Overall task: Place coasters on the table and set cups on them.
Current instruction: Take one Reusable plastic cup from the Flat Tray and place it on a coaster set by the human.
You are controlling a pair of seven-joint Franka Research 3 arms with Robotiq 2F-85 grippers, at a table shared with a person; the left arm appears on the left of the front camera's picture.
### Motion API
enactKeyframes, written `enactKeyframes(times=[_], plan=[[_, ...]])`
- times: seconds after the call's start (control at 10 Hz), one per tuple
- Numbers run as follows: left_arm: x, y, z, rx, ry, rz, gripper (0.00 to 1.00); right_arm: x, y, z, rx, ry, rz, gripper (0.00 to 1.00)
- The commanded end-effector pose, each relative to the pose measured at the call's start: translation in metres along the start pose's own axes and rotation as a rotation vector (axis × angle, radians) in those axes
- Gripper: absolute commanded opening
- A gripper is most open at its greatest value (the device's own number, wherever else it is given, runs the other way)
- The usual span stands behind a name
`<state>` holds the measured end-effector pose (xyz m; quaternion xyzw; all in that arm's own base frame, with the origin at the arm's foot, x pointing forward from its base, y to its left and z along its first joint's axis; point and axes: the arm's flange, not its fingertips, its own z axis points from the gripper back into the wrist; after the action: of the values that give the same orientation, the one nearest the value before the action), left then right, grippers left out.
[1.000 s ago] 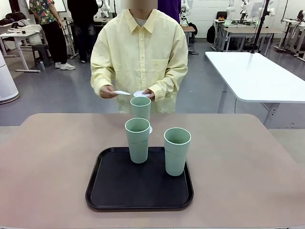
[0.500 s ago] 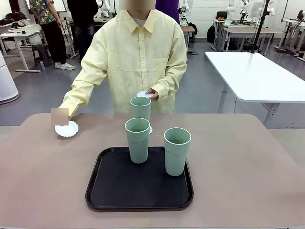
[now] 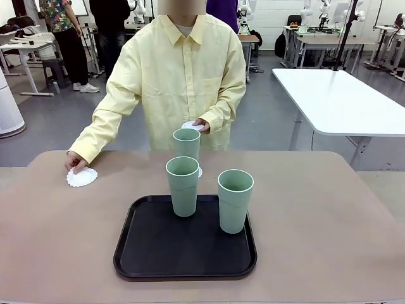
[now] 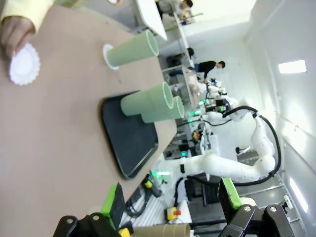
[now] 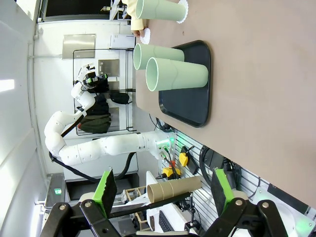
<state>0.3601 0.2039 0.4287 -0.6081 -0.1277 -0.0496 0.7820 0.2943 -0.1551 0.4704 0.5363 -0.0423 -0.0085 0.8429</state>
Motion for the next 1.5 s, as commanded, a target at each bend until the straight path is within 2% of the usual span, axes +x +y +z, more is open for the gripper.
enactKeyframes(times=[0.0,0.6,0.7,0.8,0.9,1.0,1.2,1.4], plan=[[0.000,-0.002,0.001,0.003,-0.009,0.018,1.00,0.000,0.001,0.000,0.010,0.000,0.008,1.00],[0.000,0.000,0.000,0.000,0.000,0.000,1.00,0.000,0.001,0.000,0.010,0.000,0.008,1.00],[0.008,-0.013,-0.012,0.204,-0.012,-0.211,1.00,0.000,0.001,0.000,0.010,0.000,0.008,1.00],[0.018,-0.032,-0.028,0.302,0.080,-0.310,1.00,0.000,0.001,0.000,0.010,0.000,0.008,1.00],[0.031,-0.057,-0.048,0.450,0.122,-0.424,1.00,0.000,0.001,0.000,0.010,0.000,0.008,1.00],[0.038,-0.079,-0.075,0.586,0.259,-0.547,1.00,0.000,0.001,0.000,0.010,0.000,0.008,1.00],[0.053,-0.112,-0.129,0.701,0.489,-0.689,1.00,0.000,0.001,0.000,0.010,0.000,0.008,1.00],[0.063,-0.125,-0.196,0.789,0.727,-0.812,1.00,0.000,0.001,0.000,0.010,0.000,0.008,1.00]])
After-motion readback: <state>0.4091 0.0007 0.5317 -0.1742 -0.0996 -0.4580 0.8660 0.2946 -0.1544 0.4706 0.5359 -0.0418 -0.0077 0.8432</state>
